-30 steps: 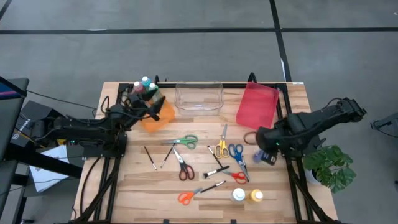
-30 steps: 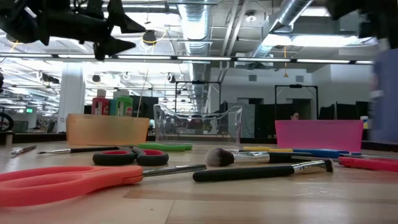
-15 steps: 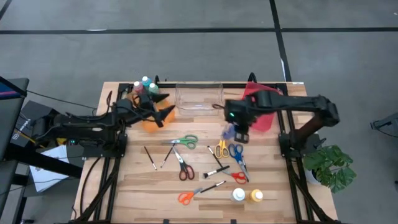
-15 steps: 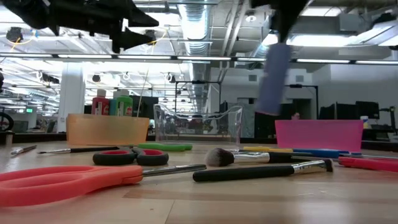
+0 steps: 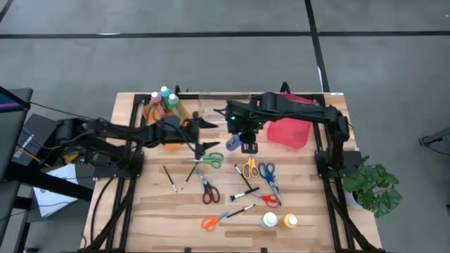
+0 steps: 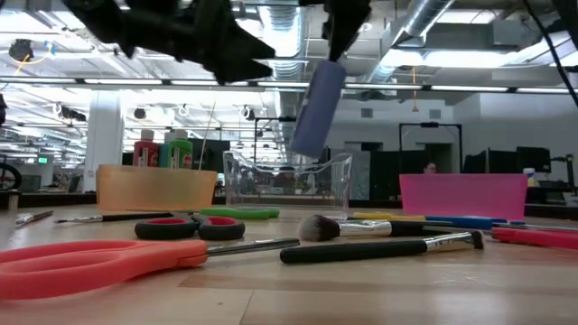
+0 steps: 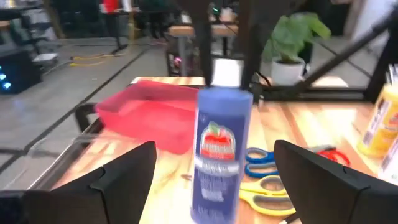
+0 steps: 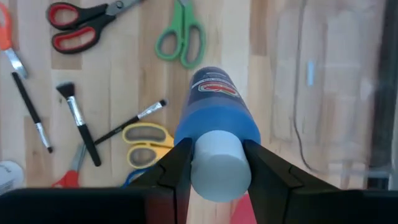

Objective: Pick & Place Paint Supplies
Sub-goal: Put the blue paint bottle into the orange bin

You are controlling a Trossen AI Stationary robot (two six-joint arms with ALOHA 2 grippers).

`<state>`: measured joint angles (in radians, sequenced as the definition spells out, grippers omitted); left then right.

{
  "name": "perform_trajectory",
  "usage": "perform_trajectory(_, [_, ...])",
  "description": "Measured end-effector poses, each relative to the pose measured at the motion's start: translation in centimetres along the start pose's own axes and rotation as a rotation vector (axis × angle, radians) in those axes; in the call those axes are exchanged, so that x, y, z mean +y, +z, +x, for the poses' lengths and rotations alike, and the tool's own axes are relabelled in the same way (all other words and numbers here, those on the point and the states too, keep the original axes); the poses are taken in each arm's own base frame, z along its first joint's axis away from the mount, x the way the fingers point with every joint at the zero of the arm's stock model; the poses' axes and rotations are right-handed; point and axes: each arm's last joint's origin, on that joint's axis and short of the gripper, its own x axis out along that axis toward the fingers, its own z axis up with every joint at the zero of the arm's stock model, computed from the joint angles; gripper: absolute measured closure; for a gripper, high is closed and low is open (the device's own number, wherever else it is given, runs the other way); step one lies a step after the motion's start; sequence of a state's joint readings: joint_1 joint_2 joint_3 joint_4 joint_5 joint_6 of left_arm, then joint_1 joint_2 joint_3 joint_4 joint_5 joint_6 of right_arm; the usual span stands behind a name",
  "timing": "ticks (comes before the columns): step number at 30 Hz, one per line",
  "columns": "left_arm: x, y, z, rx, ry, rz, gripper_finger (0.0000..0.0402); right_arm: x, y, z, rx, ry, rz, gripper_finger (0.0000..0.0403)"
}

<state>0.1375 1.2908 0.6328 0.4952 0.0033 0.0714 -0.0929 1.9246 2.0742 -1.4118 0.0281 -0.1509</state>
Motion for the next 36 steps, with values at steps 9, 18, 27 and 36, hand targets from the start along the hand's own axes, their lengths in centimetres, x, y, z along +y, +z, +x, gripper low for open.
perform_trajectory(9, [-0.5,0.2,4.8,0.029,-0.195,0.047,0.0080,0.8,0.8,0.6,0.015,0.019,-0.067,0.0288])
perform_trajectory(18, [-0.6,0.2,7.9,0.044,-0.246,0.043,0.0080,1.4,0.8,0.4,0.003,0.022,-0.085,0.0288])
perform_trajectory(27, [-0.7,0.5,8.3,0.039,-0.268,0.042,0.0107,1.5,0.8,0.4,0.003,0.023,-0.098,0.0288])
perform_trajectory(36, [-0.7,0.5,8.1,0.069,-0.267,0.038,0.0183,1.5,0.9,0.3,-0.006,0.026,-0.099,0.0288])
